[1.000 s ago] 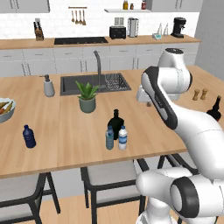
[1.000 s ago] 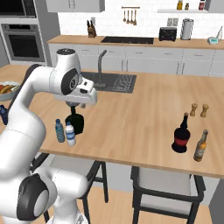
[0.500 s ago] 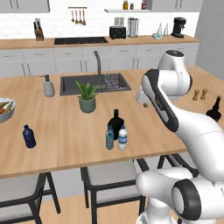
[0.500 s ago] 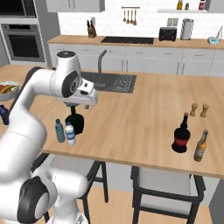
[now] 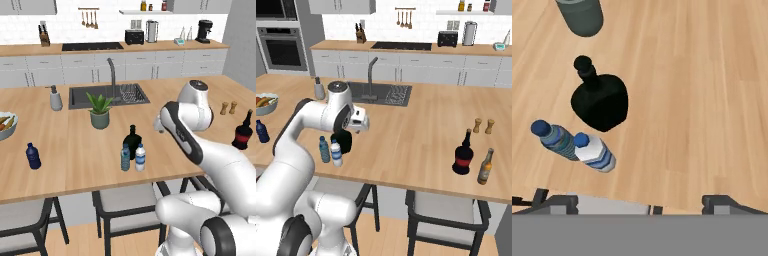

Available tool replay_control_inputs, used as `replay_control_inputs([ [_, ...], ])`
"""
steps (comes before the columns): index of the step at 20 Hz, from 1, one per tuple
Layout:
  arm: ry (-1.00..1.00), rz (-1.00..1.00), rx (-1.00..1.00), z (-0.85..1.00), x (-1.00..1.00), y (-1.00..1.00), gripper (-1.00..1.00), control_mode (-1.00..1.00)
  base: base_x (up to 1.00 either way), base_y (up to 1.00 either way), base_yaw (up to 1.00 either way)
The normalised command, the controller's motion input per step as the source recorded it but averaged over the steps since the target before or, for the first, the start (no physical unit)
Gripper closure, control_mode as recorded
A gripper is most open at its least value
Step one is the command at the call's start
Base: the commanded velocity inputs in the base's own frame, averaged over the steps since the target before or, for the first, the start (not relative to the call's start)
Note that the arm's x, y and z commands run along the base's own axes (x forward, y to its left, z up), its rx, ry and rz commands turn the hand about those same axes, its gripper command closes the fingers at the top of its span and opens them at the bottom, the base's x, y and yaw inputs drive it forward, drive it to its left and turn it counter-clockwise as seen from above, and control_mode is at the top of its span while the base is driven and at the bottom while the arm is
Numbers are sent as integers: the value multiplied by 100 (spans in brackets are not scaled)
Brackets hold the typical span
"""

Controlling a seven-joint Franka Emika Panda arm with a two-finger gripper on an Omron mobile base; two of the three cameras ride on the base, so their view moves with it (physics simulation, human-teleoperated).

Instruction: Move the plastic bottles in the middle to the plastics group, and the glass bottles in the middle to the glass group.

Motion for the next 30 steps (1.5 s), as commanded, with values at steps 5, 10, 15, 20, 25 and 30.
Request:
replay_control_inputs([
  [5, 1, 18, 0, -19, 5, 61, -100, -100, 0, 0, 0],
  [10, 4, 11, 0, -2, -11, 22, -100, -100, 0, 0, 0],
  [15, 1, 10, 0, -15, -31, 11, -100, -100, 0, 0, 0],
  [20, 0, 4, 0, -24, -14, 14, -100, -100, 0, 0, 0],
  [25, 4, 0, 0, -14, 3, 10, -100, -100, 0, 0, 0],
  [30, 3, 0, 0, -1, 27, 4, -100, -100, 0, 0, 0],
])
